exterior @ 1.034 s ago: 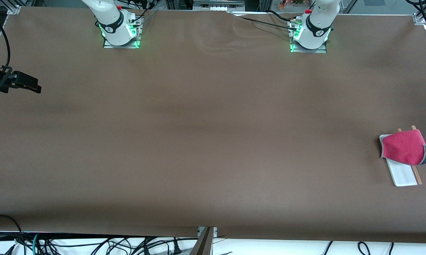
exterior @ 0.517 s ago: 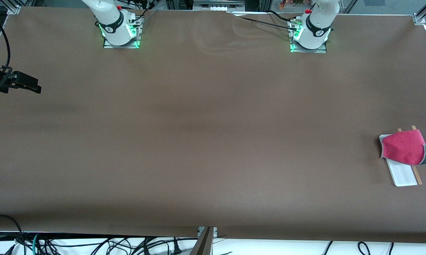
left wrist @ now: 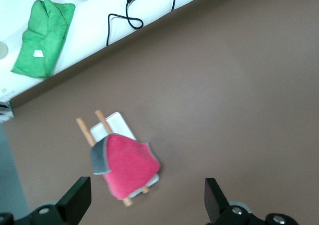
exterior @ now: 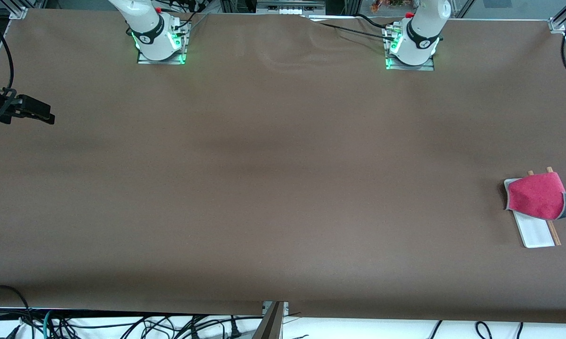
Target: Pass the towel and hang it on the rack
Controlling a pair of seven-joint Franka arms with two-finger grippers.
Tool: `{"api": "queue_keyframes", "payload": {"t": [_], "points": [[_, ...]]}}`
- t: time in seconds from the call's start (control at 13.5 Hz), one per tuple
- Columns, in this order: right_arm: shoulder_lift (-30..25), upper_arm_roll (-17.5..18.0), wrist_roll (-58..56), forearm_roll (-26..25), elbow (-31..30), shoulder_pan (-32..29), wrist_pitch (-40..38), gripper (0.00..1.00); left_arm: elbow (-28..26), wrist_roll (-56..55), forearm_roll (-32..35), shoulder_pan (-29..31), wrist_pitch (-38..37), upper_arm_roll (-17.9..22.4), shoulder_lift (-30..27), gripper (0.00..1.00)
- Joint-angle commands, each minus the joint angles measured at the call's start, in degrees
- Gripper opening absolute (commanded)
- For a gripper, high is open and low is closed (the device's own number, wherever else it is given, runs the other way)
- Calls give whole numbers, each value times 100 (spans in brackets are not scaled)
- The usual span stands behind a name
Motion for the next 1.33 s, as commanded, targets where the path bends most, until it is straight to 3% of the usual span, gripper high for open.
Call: {"api": "queue_keyframes", "payload": {"t": [0.0,0.3,0.52,0.96,1.26], "points": [[8,14,-107,-68,65,2,-2,100,-132,-1773,539,-395,-394,-224,-247,100],[8,5,-107,-68,74,2,7,100,8,-3972,1076,-889,-430,-786,-186,100],[8,14,-107,-68,74,2,7,100,209,-5484,1077,-942,-1175,-1348,-168,100],[8,14,-107,-60,74,2,7,100,369,-5559,787,-599,-1528,-1297,-89,100],[8,5,-116,-60,74,2,42,100,-26,-5410,182,-249,-1845,-1235,-492,100]]}}
